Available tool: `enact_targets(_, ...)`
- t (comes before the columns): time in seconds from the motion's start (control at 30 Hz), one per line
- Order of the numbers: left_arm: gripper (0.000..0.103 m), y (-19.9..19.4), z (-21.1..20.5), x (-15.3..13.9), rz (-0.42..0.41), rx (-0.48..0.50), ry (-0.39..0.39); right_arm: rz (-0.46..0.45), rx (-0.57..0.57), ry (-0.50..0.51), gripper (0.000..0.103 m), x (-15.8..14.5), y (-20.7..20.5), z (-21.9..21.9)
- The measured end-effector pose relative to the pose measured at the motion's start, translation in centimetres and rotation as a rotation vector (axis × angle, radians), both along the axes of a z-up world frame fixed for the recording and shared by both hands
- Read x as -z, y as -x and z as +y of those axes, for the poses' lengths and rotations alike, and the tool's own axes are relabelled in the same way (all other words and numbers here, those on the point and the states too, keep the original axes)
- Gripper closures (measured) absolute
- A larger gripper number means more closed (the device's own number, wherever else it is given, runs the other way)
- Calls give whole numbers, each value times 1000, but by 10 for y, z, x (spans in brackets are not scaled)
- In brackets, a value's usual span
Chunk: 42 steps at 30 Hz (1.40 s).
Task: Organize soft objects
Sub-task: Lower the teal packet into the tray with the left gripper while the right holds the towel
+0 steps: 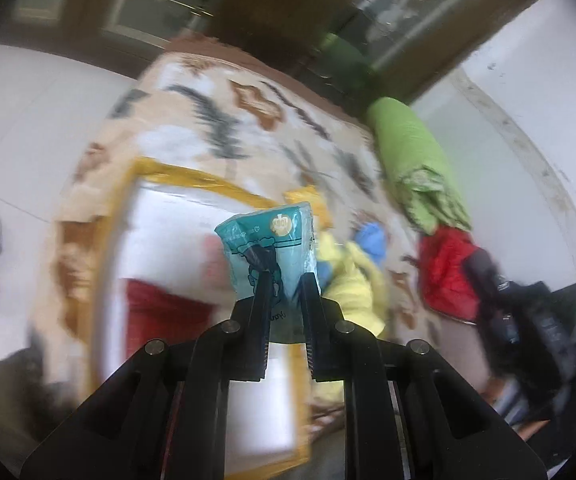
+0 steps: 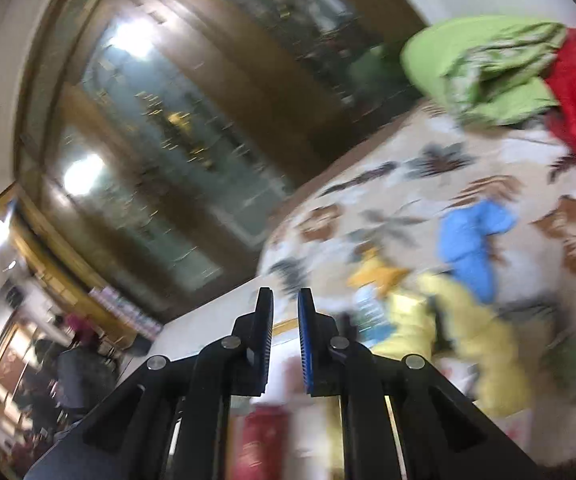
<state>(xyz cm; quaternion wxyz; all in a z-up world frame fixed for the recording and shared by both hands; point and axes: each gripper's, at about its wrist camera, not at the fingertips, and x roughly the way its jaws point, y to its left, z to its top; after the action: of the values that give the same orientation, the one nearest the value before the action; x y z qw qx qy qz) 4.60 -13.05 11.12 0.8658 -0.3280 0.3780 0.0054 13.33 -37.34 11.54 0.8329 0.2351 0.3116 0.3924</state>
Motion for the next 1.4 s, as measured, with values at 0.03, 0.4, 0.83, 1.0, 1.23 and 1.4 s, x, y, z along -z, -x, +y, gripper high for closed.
enact_targets(0.03, 90, 5, 5, 3, 0, -7, 0, -19, -19, 20, 98, -7, 4, 11)
enact_targets(0.4, 90, 21, 24, 30, 27, 13, 68, 397, 37, 288, 32, 55, -46, 28)
enact_targets(0.83, 90, 27, 34, 52, 118, -4, -1, 287, 70, 435, 102, 55, -34, 66)
enact_targets(1.0, 89, 23, 24, 57, 140, 13, -82, 26, -8, 434, 102, 24, 12, 91)
enact_targets(1.23, 87, 17, 11, 65, 134, 74, -91, 325, 59, 417, 92, 64, -34, 76)
enact_targets(1.4, 64, 16, 9, 70, 140, 62, -76, 468, 44, 415, 89, 85, -59, 78)
